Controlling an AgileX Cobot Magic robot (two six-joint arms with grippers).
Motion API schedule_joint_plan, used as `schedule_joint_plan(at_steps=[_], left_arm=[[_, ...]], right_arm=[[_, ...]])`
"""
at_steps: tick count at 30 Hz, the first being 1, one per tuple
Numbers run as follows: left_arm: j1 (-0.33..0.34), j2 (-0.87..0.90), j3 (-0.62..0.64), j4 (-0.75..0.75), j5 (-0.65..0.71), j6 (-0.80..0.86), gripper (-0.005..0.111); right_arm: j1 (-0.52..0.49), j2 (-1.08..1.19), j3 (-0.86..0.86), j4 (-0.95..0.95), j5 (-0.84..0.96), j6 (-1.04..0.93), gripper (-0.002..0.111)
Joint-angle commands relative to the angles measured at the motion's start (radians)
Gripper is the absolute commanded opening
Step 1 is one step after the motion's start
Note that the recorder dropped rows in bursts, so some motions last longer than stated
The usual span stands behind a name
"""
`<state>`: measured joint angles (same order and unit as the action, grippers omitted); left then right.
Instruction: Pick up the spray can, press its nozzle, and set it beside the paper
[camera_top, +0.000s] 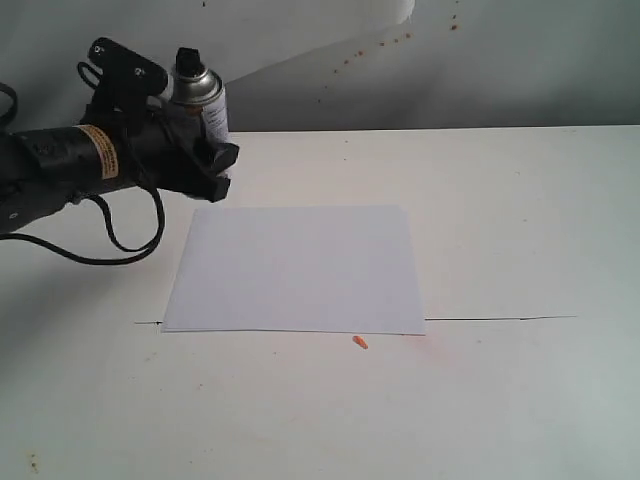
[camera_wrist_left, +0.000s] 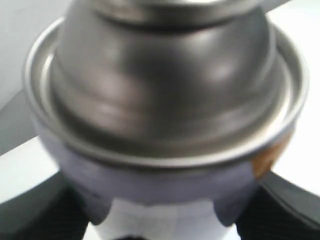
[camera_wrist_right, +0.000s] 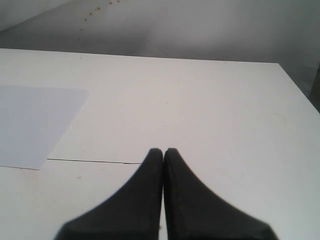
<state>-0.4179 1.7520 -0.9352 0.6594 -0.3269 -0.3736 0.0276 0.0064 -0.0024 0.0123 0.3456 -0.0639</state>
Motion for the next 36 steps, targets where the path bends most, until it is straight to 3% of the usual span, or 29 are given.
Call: schedule_joint_plan(at_steps=[1, 3, 8, 18, 36], left_arm=[[0.0, -0.002, -0.013, -0.167, 0.162, 0.348, 0.0], [-0.002, -0.002, -0.025, -0.183, 0.309, 0.476, 0.0], [-0.042, -0.002, -0.123, -0.195, 0.581, 0.572, 0.0], [-0.139, 0.017, -0.296, -0.562, 0.851, 1.144, 0.0], [-0.151, 0.291, -0.623, -0.57, 1.228, 1.171, 0.0]], right_arm=[[-0.007, -0.006, 0.002, -0.012, -0.004, -0.003, 0.0], [-0.007, -0.006, 0.002, -0.012, -0.004, -0.003, 0.0], [-0.007, -0.006, 0.002, -0.012, -0.004, -0.003, 0.0], [-0.007, -0.006, 0.002, -0.012, -0.004, -0.003, 0.0], [-0.007, -0.006, 0.002, -0.012, -0.004, -0.003, 0.0]])
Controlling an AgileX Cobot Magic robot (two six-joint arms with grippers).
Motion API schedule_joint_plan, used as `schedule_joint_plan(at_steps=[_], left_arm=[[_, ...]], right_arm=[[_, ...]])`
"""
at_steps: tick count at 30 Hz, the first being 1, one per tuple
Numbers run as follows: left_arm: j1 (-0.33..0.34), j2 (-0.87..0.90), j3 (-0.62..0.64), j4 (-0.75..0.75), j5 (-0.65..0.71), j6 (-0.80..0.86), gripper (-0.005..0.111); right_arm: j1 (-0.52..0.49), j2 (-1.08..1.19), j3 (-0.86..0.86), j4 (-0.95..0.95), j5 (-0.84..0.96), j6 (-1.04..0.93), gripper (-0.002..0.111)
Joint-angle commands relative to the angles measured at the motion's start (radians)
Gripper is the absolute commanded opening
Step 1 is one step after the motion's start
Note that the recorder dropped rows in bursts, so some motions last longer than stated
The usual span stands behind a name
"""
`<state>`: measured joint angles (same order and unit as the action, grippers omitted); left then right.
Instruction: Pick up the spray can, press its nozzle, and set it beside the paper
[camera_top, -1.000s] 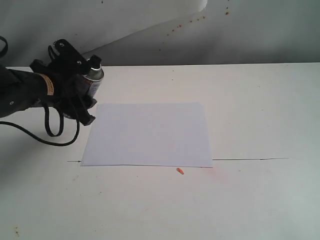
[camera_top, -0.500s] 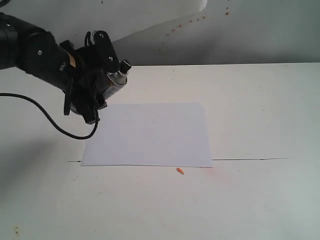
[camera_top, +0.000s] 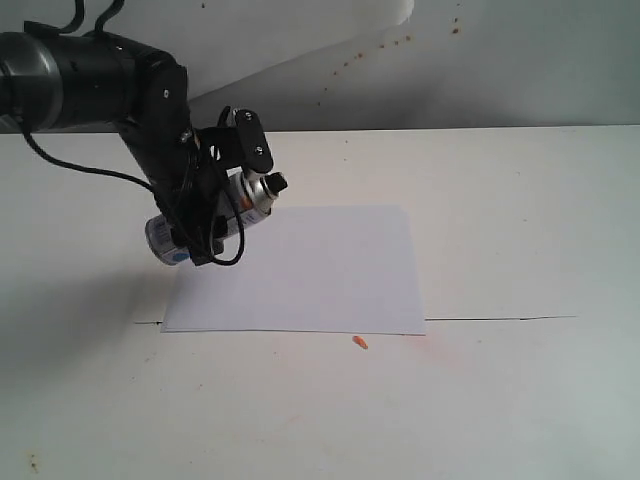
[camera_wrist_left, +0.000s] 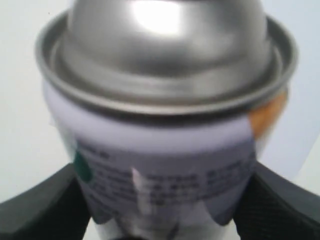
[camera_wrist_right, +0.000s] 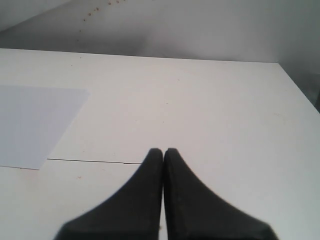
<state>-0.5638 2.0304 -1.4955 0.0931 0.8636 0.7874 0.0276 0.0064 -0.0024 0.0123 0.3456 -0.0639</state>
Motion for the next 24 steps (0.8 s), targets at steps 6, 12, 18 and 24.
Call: schedule_joint_plan(at_steps=[6, 12, 18, 24], left_arm=[[-0.005, 0.032, -0.1, -0.01, 0.063, 0.029, 0.0], [-0.005, 0.034, -0.1, -0.051, 0.055, 0.028, 0.0], [-0.005, 0.034, -0.1, -0.087, 0.061, 0.032, 0.0], [-0.005, 0.034, -0.1, -0.093, 0.06, 0.037, 0.0]], right_arm=[[-0.007, -0.006, 0.002, -0.012, -0.004, -0.003, 0.0], [-0.007, -0.006, 0.002, -0.012, -0.004, -0.003, 0.0], [-0.007, -0.006, 0.002, -0.012, -0.004, -0.003, 0.0], [-0.007, -0.006, 0.002, -0.012, -0.004, -0.003, 0.0]])
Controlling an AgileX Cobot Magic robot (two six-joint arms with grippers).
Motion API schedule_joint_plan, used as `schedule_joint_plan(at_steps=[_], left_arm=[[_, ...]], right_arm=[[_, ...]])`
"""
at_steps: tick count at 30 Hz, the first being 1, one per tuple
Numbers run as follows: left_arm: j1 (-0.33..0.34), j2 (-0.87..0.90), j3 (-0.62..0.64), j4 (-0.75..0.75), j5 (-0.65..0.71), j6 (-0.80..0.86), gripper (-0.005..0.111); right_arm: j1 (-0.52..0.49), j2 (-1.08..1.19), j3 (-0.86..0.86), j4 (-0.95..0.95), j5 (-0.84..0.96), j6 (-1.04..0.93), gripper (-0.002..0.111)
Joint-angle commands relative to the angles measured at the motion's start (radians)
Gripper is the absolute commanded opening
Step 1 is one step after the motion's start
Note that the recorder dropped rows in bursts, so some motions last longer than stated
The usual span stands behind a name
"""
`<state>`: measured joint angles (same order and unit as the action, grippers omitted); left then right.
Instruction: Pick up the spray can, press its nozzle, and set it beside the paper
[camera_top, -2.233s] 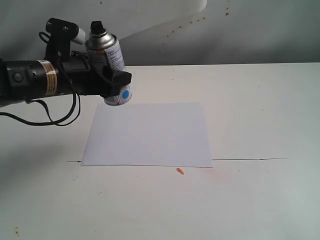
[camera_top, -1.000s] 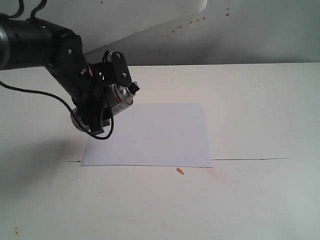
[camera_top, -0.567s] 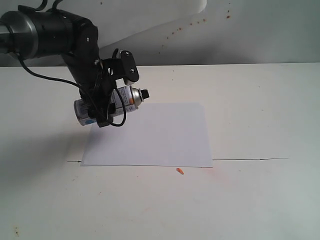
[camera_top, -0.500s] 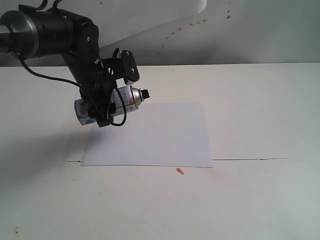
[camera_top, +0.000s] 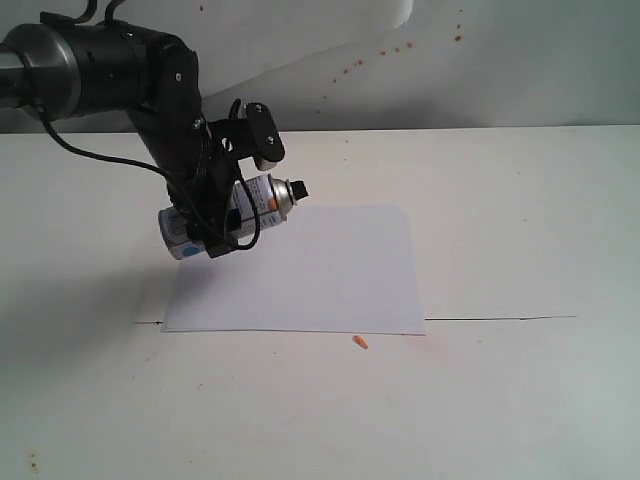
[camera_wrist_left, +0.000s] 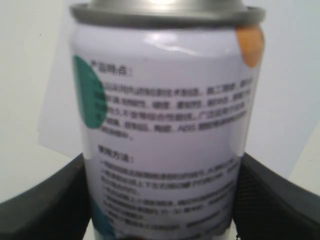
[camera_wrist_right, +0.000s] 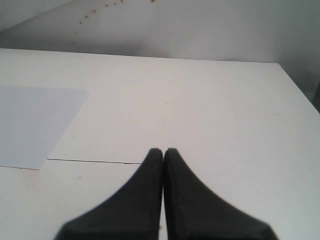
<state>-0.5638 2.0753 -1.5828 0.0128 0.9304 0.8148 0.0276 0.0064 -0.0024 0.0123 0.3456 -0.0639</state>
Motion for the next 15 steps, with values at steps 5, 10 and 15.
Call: schedule_joint_plan(at_steps=[5, 10, 15], left_arm=[[-0.005, -0.011, -0.013, -0.013, -0.011, 0.009, 0.0], [-0.005, -0.011, -0.013, -0.032, -0.013, 0.009, 0.0], [-0.005, -0.011, -0.013, -0.032, -0.016, 0.026, 0.0]], right_arm=[[-0.007, -0.006, 0.002, -0.012, -0.004, -0.003, 0.0], [-0.007, -0.006, 0.002, 0.038, -0.174, -0.003, 0.0], [-0.007, -0.006, 0.002, 0.387, -0.461, 0.02, 0.0]])
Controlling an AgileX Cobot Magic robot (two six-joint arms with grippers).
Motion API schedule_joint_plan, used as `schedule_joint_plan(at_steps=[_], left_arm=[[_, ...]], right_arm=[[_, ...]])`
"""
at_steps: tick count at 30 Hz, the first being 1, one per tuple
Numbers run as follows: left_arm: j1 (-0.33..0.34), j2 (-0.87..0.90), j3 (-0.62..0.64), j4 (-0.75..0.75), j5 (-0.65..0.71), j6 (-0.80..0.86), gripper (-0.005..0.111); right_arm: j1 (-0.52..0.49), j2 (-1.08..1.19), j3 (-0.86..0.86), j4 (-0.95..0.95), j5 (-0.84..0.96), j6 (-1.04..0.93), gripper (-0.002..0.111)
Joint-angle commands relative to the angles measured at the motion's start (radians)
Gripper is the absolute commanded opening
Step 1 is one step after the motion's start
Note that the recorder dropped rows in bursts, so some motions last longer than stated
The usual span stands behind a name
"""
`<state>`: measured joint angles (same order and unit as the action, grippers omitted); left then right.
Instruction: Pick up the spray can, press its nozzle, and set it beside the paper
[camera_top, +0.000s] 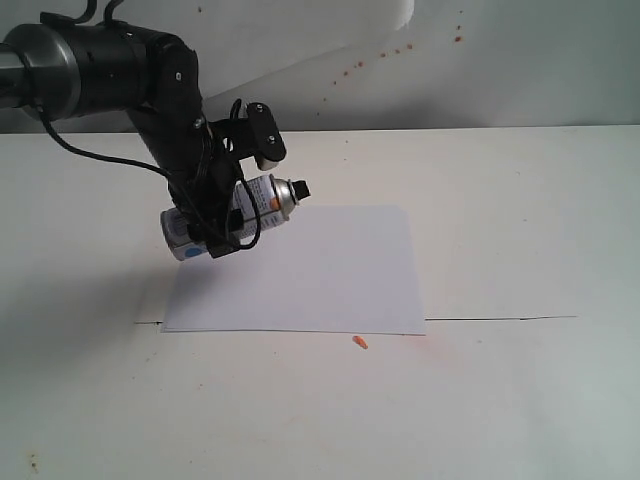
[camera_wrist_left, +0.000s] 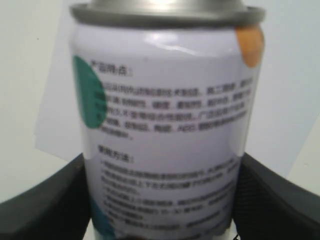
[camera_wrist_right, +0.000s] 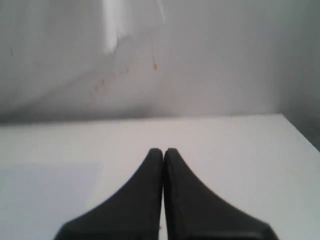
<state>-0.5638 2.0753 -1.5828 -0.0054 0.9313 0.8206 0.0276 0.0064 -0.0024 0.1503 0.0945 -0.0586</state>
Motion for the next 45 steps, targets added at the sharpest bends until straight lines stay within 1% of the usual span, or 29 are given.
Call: schedule_joint_plan(at_steps=[1, 3, 7, 8, 10, 15, 18, 21, 26, 27, 28, 29, 30, 31, 32, 33, 34, 36, 39, 42, 45], left_arm=[[-0.005, -0.011, -0.013, -0.014, -0.016, 0.024, 0.0], [-0.005, -0.011, -0.013, -0.014, -0.019, 0.024, 0.0], [-0.005, -0.011, -0.013, -0.014, -0.019, 0.029, 0.0], [-0.005, -0.011, -0.013, -0.014, -0.019, 0.029, 0.0], [-0.005, -0.009, -0.013, -0.014, -0.026, 0.029, 0.0], [-0.005, 0.005, -0.013, -0.014, -0.027, 0.029, 0.0], [-0.005, 0.015, -0.013, -0.014, -0.027, 0.029, 0.0], [-0.005, 0.019, -0.013, -0.014, -0.042, 0.022, 0.0], [-0.005, 0.021, -0.013, -0.014, -0.046, 0.018, 0.0], [-0.005, 0.021, -0.013, -0.014, -0.048, 0.018, 0.0], [-0.005, 0.021, -0.013, -0.014, -0.048, 0.018, 0.0], [-0.005, 0.021, -0.013, -0.014, -0.048, 0.018, 0.0], [-0.005, 0.021, -0.013, -0.014, -0.05, 0.018, 0.0], [-0.005, 0.021, -0.013, -0.023, -0.057, 0.018, 0.0], [-0.005, 0.021, -0.013, -0.031, -0.062, 0.018, 0.0], [-0.005, 0.021, -0.013, -0.049, -0.072, 0.018, 0.0], [-0.005, 0.021, -0.013, -0.053, -0.073, 0.018, 0.0], [-0.005, 0.021, -0.013, -0.053, -0.073, 0.022, 0.0], [-0.005, 0.021, -0.013, -0.061, -0.075, 0.022, 0.0], [-0.005, 0.021, -0.013, -0.061, -0.075, 0.022, 0.0], [-0.005, 0.021, -0.013, -0.06, -0.071, 0.019, 0.0]], right_arm=[[-0.007, -0.006, 0.002, 0.312, -0.262, 0.014, 0.0], [-0.007, -0.006, 0.002, 0.382, -0.342, 0.014, 0.0], [-0.007, -0.006, 0.002, 0.381, -0.516, -0.017, 0.0], [-0.007, -0.006, 0.002, 0.381, -0.525, -0.017, 0.0], [-0.007, -0.006, 0.002, 0.381, -0.473, -0.017, 0.0], [-0.007, -0.006, -0.059, 0.306, -0.243, -0.017, 0.0], [-0.007, 0.004, -0.135, 0.306, -0.195, -0.017, 0.0], [-0.007, 0.097, -0.248, 0.286, -0.157, -0.019, 0.0], [-0.006, 0.365, -0.481, 0.195, -0.038, -0.024, 0.0], [-0.006, 0.502, -0.582, 0.163, 0.026, -0.024, 0.0], [-0.006, 0.575, -0.639, 0.163, 0.068, -0.024, 0.0], [-0.006, 0.705, -0.745, 0.163, 0.16, -0.029, 0.0], [-0.006, 0.778, -0.804, 0.163, 0.221, -0.047, 0.0], [-0.006, 0.912, -0.92, 0.167, 0.348, -0.095, 0.0], [-0.006, 0.986, -0.973, 0.17, 0.402, -0.117, 0.0], [-0.006, 1.129, -1.059, 0.182, 0.478, -0.155, 0.0], [-0.006, 1.197, -1.102, 0.182, 0.514, -0.165, 0.0], [-0.007, 1.411, -1.227, 0.182, 0.581, -0.166, 0.0], [-0.007, 1.641, -1.361, 0.239, 0.675, -0.17, 0.0], [-0.007, 1.841, -1.486, 0.342, 0.805, -0.174, 0.0], [-0.007, 1.951, -1.562, 0.462, 0.907, -0.177, 0.0]])
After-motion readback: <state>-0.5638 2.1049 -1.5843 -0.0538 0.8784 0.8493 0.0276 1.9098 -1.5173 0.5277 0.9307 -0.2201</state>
